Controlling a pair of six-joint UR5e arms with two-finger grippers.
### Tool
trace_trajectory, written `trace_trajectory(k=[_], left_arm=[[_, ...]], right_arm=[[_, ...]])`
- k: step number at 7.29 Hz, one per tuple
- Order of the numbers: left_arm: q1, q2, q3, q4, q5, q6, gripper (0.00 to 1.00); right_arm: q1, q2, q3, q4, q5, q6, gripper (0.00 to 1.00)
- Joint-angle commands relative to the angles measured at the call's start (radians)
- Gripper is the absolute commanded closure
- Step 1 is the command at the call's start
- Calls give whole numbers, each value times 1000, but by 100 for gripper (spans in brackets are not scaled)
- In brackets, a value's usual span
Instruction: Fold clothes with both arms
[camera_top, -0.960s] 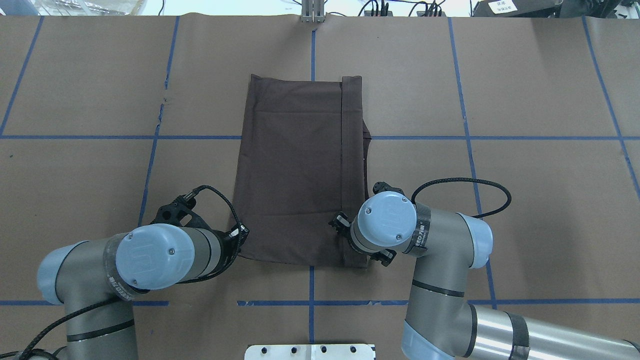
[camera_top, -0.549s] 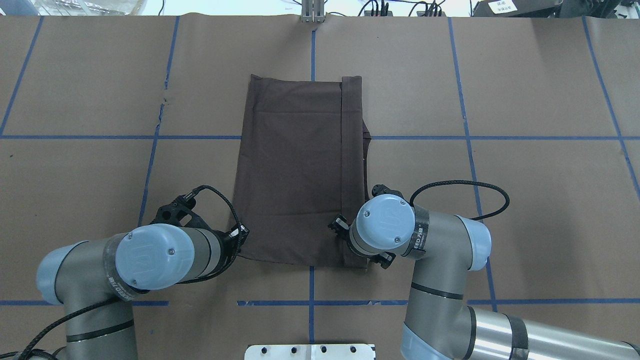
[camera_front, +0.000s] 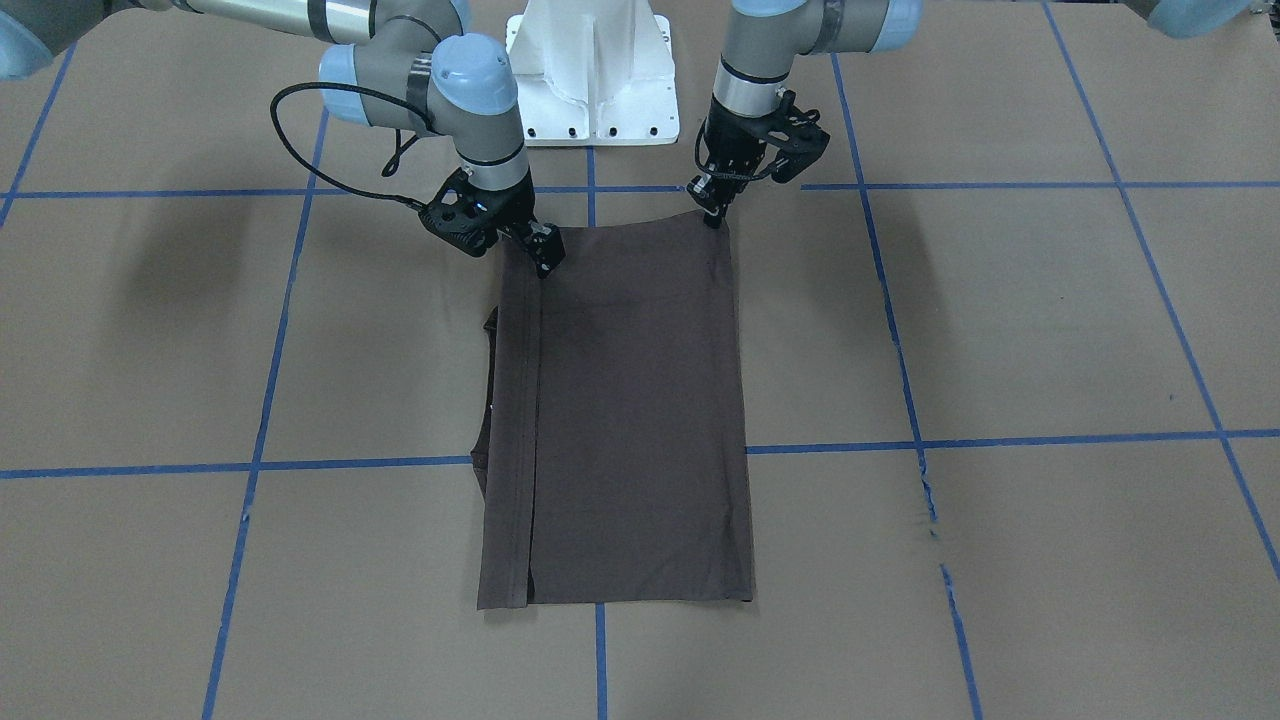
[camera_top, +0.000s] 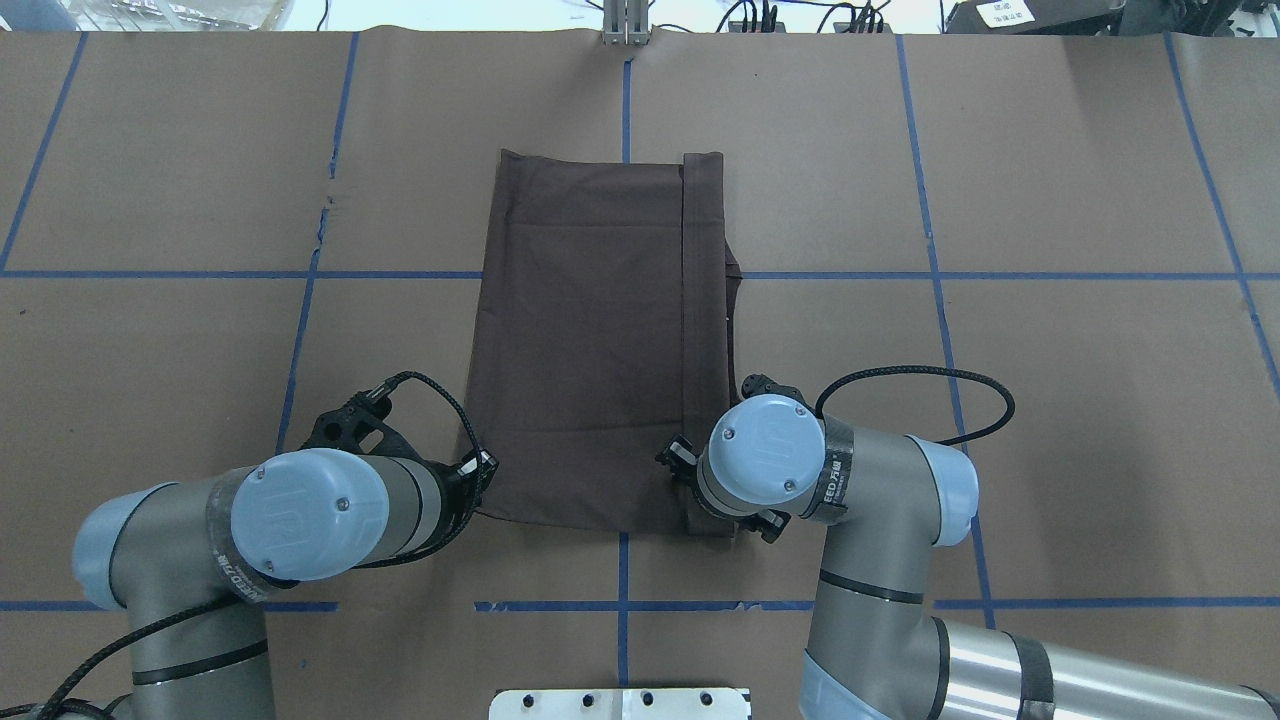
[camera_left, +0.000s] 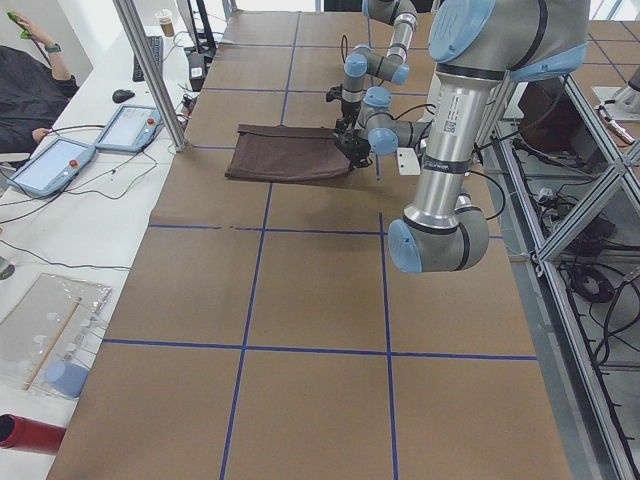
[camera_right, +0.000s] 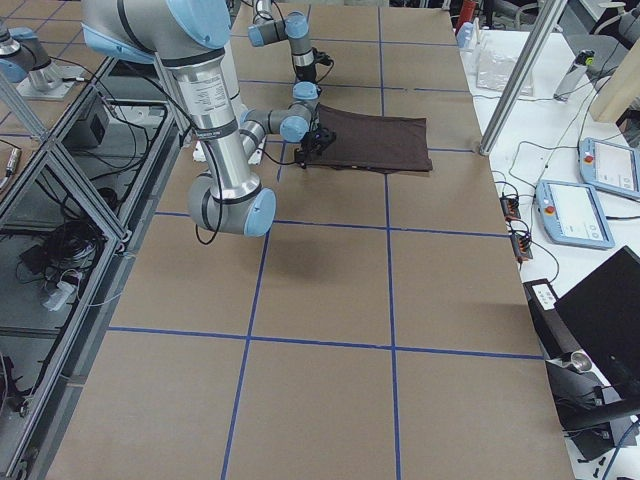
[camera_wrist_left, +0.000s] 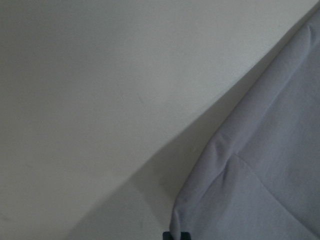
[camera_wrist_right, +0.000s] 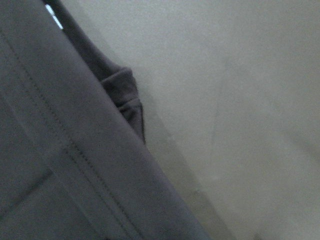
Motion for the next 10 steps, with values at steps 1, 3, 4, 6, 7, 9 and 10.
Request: trace_trajectory(k=[1,3,4,6,7,9,10], left_arm=[[-1,1,0,0,0,0,100],[0,1,0,0,0,0,100],[0,1,0,0,0,0,100],[-1,1,0,0,0,0,100],[-1,1,0,0,0,0,100],[0,1,1,2,0,0,100],[0,1,2,0,0,0,100]], right_arm=[[1,1,0,1,0,-1,51],[1,1,8,0,0,-3,53],[1,7,8,0,0,-3,53],[1,14,5,0,0,-2,53],[2,14,3,0,-2,-3,55],[2,21,1,0,-5,-5,59],[2,33,0,0,-6,-5,72]])
